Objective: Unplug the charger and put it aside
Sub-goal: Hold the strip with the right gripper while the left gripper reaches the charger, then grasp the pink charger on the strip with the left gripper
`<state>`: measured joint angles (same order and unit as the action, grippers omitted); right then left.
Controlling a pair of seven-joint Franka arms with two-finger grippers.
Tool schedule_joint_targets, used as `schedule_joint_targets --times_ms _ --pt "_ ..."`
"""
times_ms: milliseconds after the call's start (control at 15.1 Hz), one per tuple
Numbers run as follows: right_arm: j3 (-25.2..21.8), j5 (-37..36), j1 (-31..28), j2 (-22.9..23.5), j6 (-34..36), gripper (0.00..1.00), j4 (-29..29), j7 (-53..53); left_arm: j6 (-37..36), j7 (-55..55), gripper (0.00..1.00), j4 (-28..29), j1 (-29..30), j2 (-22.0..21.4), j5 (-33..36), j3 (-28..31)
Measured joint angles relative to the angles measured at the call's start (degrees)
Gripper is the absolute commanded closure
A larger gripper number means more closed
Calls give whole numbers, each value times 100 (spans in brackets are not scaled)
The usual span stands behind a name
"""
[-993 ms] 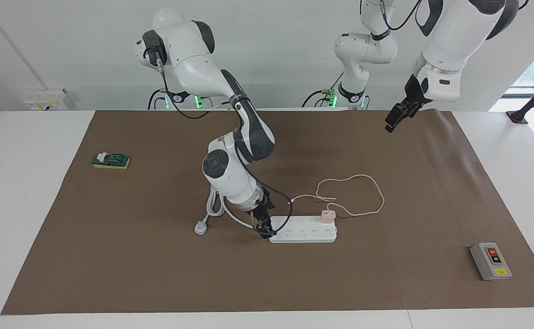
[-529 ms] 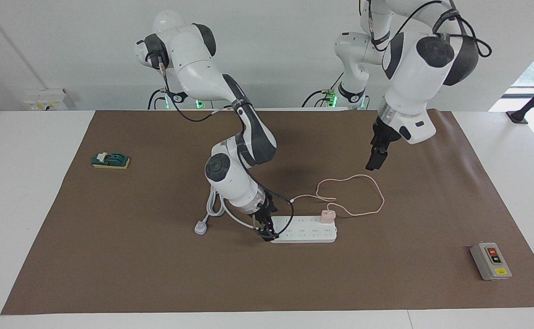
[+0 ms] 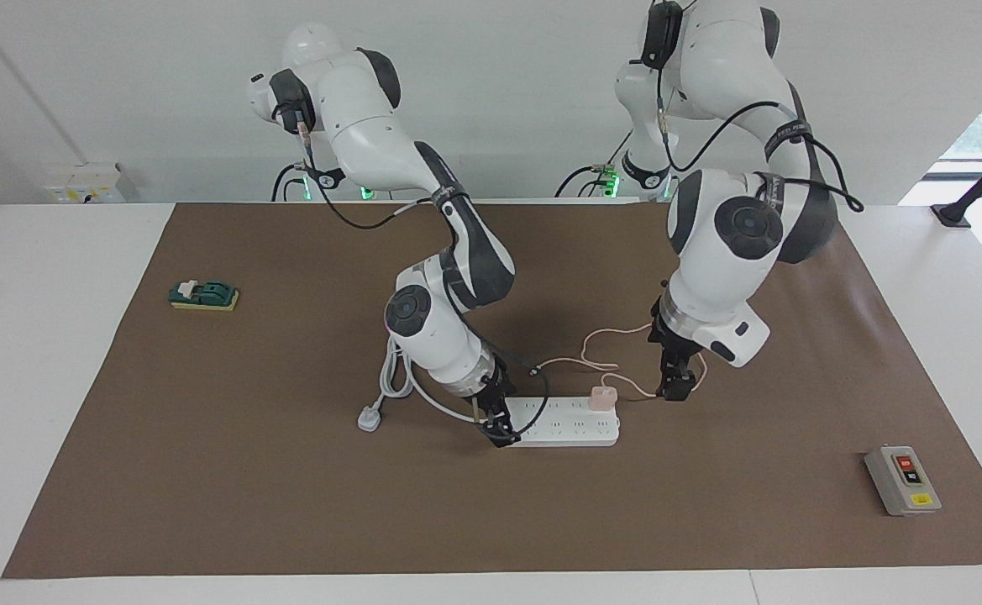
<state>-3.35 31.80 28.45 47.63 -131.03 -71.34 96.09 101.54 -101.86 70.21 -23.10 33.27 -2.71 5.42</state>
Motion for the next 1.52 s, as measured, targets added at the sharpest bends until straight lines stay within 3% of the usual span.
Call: schedule_joint_targets --times_ms 265,662,1456,1522 --pt "-6 0 16 47 -57 0 4 -161 180 -448 0 -237 -56 339 -4 2" --pt "-18 0 -10 89 -63 0 11 -347 382 -737 0 -192 -273 378 -32 0" --pt "-22 0 -40 114 -71 0 12 -441 1065 -756 0 862 -471 120 -43 2" --pt "-22 0 -40 115 -71 8 12 -441 1124 -756 0 929 -478 92 -43 4"
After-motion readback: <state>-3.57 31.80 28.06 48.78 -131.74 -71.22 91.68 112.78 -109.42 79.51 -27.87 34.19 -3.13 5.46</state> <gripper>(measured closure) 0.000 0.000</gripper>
